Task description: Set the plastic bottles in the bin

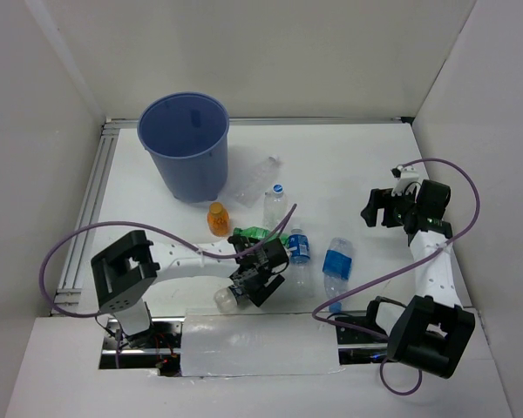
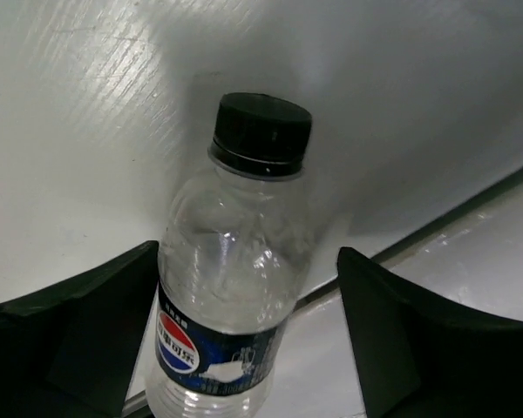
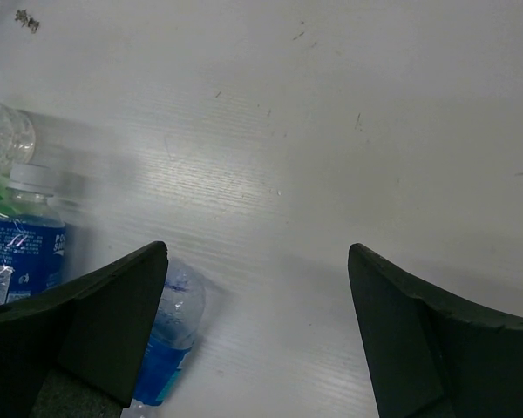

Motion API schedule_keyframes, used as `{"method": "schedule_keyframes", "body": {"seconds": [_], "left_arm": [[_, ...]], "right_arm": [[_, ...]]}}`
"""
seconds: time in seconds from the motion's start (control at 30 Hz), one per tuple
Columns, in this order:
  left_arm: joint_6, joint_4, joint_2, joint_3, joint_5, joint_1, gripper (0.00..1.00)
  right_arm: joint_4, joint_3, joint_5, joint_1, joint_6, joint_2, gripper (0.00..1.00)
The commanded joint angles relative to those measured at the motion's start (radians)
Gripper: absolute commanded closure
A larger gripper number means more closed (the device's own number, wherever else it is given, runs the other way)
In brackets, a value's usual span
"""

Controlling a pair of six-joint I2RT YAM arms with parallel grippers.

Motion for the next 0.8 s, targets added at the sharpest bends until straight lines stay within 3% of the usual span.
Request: {"method": "schedule_keyframes", "body": {"seconds": [0.0, 0.07, 0.1, 0.13, 0.23, 0.27, 0.3, 0.43, 0.5, 0.63, 0.77], "left_arm": [[-0.035, -0.016, 0.029, -0.012, -0.058, -0.014, 0.12], [-0.046, -0.025, 0.003, -0.012, -0.059, -0.014, 0.22], [-0.046, -0.025, -0.017, -0.012, -0.059, -0.023, 0.31], [-0.056, -0.025, -0.040, -0.001, -0.068, -0.023, 0.46], [-0.056, -0.066, -0.146, 0.078, -0.068, -0.023, 0.68], [-0.056, -0.067, -0.175, 0.106, -0.068, -0.023, 0.81], [-0.043, -0.077, -0.204, 0.170, -0.068, -0.023, 0.85], [0.003, -0.062, -0.334, 0.366, -0.155, -0.023, 0.83], [0.037, -0.003, -0.379, 0.470, -0.250, 0.002, 0.80], [0.065, 0.231, -0.434, 0.529, -0.342, 0.177, 0.73], [0.041, 0.407, -0.411, 0.571, -0.381, 0.486, 0.66]], "right_arm": [[0.000, 0.022, -0.015, 0.000, -0.022, -0.005, 0.09], [0.000, 0.022, -0.015, 0.000, -0.042, -0.005, 0.11], [0.000, 0.022, -0.024, 0.000, -0.042, -0.005, 0.18], [0.000, 0.022, -0.039, 0.000, -0.053, -0.005, 0.24], [-0.035, 0.022, -0.094, 0.000, -0.093, 0.004, 0.51], [-0.044, 0.022, -0.141, 0.000, -0.117, 0.013, 0.52], [-0.057, 0.033, -0.165, 0.000, -0.128, 0.022, 0.52], [-0.101, 0.111, -0.208, 0.000, -0.099, 0.114, 0.40], [-0.155, 0.174, -0.219, 0.000, -0.088, 0.200, 0.26], [-0.264, 0.278, -0.219, 0.049, -0.053, 0.346, 0.17], [-0.336, 0.329, -0.202, 0.104, -0.009, 0.427, 0.15]]}}
